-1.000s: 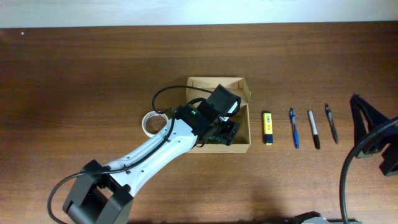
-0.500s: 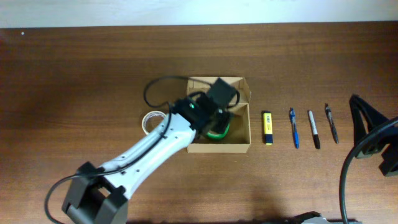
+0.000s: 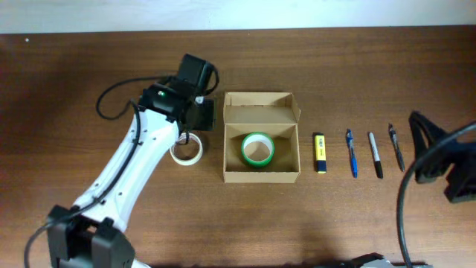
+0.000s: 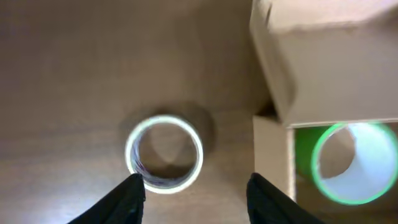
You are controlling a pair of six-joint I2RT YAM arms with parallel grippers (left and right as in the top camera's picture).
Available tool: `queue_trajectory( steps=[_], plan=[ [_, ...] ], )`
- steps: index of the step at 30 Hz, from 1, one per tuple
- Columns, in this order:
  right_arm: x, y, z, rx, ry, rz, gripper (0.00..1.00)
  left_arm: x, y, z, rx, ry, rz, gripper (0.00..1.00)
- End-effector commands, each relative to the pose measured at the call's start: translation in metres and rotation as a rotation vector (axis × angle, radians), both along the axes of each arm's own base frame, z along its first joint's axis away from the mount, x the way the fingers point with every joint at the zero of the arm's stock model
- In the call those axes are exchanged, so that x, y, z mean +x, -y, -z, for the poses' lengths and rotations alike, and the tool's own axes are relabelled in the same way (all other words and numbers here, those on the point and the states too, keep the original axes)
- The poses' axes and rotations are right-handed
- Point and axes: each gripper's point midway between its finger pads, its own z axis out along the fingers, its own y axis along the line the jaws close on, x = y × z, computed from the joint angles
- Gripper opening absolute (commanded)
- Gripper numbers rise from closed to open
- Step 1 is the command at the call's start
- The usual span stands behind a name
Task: Pack container
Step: 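Grasp the white masking tape roll with the left gripper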
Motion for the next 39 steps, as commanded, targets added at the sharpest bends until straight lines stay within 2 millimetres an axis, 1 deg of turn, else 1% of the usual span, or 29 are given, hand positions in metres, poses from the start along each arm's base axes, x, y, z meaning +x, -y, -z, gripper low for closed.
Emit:
queue_trajectory(
  steps=[1, 4, 6, 7, 10, 14, 20, 22, 23, 25, 26, 27, 36, 39],
  plan=[
    [0.004, -0.004, 0.008, 0.007, -0.035, -0.011, 0.99, -0.022, 0.005, 0.061, -0.032, -0.169, -0.023, 0.51],
    [0.004, -0.004, 0.008, 0.007, -0.036, -0.011, 0.99, -0.029, 0.01, 0.09, -0.054, -0.232, -0.017, 0.51],
    [0.004, -0.004, 0.008, 0.006, -0.035, -0.012, 0.99, -0.035, 0.01, 0.107, -0.053, -0.272, -0.034, 0.51],
    [0.004, -0.004, 0.008, 0.006, -0.035, -0.012, 0.99, -0.038, 0.01, 0.123, -0.045, -0.308, -0.038, 0.5],
    [0.004, -0.004, 0.008, 0.006, -0.035, -0.012, 0.99, -0.04, 0.009, 0.14, -0.031, -0.341, -0.041, 0.5],
    [0.004, -0.004, 0.008, 0.006, -0.035, -0.012, 0.99, -0.036, 0.011, 0.153, -0.028, -0.346, -0.041, 0.5],
    [0.004, -0.004, 0.008, 0.004, -0.035, -0.013, 0.99, -0.034, 0.011, 0.162, -0.022, -0.354, -0.043, 0.5],
    [0.004, -0.004, 0.008, 0.003, -0.035, -0.013, 0.99, -0.033, 0.011, 0.162, -0.021, -0.351, -0.04, 0.42],
    [0.004, -0.004, 0.008, 0.004, -0.035, -0.013, 0.99, -0.033, 0.011, 0.162, -0.022, -0.35, -0.04, 0.37],
    [0.004, -0.004, 0.008, 0.003, -0.035, -0.013, 0.99, -0.033, 0.011, 0.162, -0.023, -0.348, -0.039, 0.2],
    [0.004, -0.004, 0.008, 0.003, -0.035, -0.013, 0.99, -0.033, 0.012, 0.162, -0.023, -0.347, -0.039, 0.08],
    [0.004, -0.004, 0.008, 0.003, -0.035, -0.013, 0.99, -0.033, 0.012, 0.162, -0.023, -0.347, -0.039, 0.02],
    [0.004, -0.004, 0.008, 0.003, -0.035, -0.013, 0.99, -0.032, 0.011, 0.162, -0.018, -0.345, -0.04, 0.02],
    [0.004, -0.004, 0.008, 0.003, -0.035, -0.013, 0.99, -0.033, 0.005, 0.154, 0.011, -0.338, -0.047, 0.02]
  ],
)
